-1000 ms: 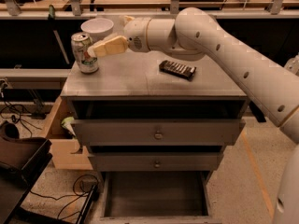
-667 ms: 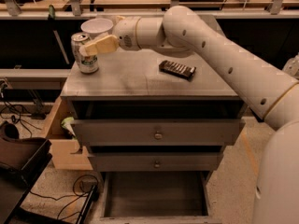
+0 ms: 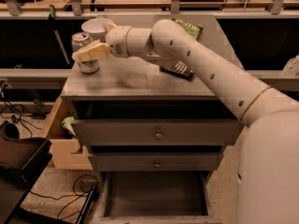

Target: Place 7up can into bottom drawer

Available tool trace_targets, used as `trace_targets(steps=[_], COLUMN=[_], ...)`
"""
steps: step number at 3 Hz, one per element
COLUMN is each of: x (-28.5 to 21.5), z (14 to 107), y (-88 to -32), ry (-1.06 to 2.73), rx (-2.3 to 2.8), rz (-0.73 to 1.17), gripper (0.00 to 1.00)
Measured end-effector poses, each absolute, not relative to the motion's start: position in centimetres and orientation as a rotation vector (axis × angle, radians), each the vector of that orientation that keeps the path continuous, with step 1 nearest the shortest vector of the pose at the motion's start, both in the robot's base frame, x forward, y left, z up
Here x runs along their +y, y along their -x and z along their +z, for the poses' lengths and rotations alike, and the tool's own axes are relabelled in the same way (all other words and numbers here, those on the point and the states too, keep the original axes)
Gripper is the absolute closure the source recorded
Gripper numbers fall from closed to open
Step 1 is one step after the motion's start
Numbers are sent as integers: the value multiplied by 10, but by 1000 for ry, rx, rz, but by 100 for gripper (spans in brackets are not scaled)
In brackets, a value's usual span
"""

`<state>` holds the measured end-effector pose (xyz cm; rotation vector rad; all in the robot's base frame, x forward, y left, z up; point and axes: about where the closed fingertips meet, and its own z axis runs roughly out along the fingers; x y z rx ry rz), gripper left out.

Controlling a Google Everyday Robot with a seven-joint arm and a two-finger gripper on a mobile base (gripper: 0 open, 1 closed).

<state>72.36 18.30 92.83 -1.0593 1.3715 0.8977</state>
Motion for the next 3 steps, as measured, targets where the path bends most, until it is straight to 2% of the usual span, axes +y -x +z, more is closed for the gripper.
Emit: trace_targets(steps=[1,3], x=[207,226], z=[923,916], y=[-720,-715], ry=[1090,1117], rx=[1318,1295], rz=[929,956], gripper=[0,41])
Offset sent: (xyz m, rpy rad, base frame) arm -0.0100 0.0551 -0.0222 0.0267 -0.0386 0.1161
